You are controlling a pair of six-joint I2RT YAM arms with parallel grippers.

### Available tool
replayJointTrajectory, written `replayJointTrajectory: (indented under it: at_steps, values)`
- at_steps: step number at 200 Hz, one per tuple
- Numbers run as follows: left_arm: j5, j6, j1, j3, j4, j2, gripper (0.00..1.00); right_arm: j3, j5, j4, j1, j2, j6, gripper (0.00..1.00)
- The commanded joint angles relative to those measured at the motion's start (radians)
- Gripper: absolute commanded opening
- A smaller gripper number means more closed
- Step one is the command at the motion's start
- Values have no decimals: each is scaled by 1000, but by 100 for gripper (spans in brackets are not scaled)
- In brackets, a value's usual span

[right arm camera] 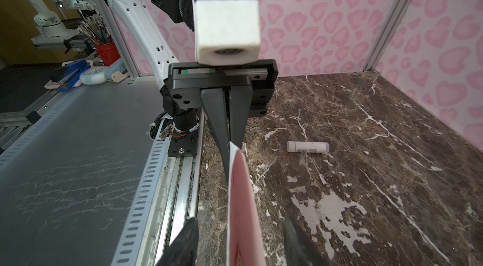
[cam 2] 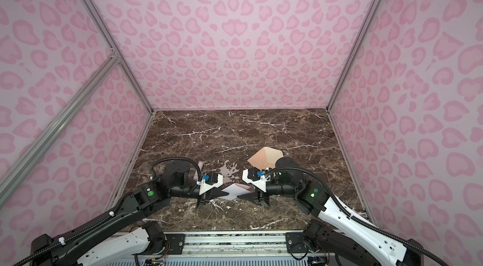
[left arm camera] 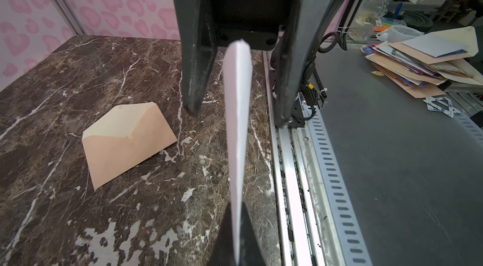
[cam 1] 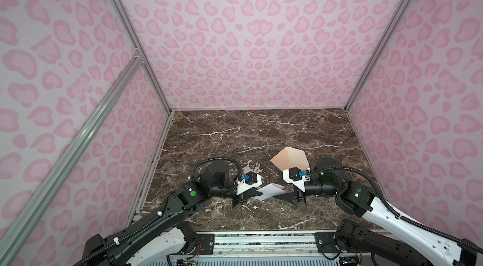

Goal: Place the letter into the envelope and seal it

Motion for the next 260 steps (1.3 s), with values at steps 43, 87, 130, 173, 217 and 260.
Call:
replayJointTrajectory:
  at_steps: [43, 87, 130, 173, 217, 260]
  values:
    - [-44, 22, -16, 31, -12, 44, 4, 84, -50, 35, 35, 119, 3, 52]
    - [-56, 14, -15, 21, 19, 26, 4, 110, -52, 42, 64, 178, 2, 39]
    - [-59, 15, -15, 19, 17, 28, 4, 111, -48, 78, 65, 189, 25, 17]
    - [-72, 16, -17, 21, 3, 31, 4, 112, -44, 93, 66, 186, 41, 0]
    - [-80, 17, -17, 24, -8, 31, 4, 104, -17, 89, 66, 175, 54, 1]
    - [-88, 18, -17, 25, -12, 22, 4, 104, 33, 56, 63, 162, 42, 0]
